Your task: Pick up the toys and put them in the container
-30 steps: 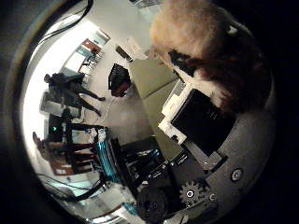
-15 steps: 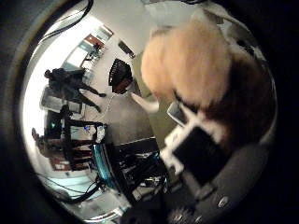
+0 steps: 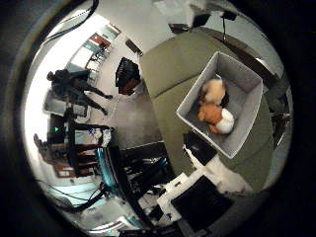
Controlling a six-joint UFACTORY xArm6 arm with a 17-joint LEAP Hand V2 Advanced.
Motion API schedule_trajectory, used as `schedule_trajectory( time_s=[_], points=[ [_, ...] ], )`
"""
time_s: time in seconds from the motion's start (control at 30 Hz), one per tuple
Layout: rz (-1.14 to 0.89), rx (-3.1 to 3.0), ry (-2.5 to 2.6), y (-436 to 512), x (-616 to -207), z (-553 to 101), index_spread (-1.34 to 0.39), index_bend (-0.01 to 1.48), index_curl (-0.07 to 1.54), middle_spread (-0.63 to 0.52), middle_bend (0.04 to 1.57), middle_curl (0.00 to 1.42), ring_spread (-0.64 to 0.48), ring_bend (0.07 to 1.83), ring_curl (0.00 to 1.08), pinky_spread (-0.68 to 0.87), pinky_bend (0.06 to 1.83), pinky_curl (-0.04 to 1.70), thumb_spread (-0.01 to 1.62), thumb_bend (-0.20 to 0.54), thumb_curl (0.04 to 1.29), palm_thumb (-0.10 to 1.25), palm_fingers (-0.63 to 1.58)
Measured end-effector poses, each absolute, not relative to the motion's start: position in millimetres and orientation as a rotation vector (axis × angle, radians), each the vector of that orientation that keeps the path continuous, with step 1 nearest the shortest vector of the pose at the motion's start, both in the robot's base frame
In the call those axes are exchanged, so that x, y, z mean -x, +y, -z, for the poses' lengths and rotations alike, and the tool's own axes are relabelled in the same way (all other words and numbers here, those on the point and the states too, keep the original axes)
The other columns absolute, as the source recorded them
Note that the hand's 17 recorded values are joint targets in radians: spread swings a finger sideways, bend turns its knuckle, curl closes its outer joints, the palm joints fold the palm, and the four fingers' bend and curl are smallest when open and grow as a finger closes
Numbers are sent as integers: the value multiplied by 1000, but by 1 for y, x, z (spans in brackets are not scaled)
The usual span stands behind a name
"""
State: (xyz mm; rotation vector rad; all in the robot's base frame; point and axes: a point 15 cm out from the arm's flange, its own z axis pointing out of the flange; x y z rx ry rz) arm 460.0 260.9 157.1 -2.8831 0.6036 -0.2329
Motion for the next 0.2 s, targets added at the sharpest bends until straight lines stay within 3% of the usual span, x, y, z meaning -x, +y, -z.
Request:
schedule_trajectory(
  time_s=[0.2],
  points=[
    [235,2882,637,244,-468,-155,-449,212,378,-41,194,333,35,281,284,357,432,275,1036,-23,439,752,178]
  ],
)
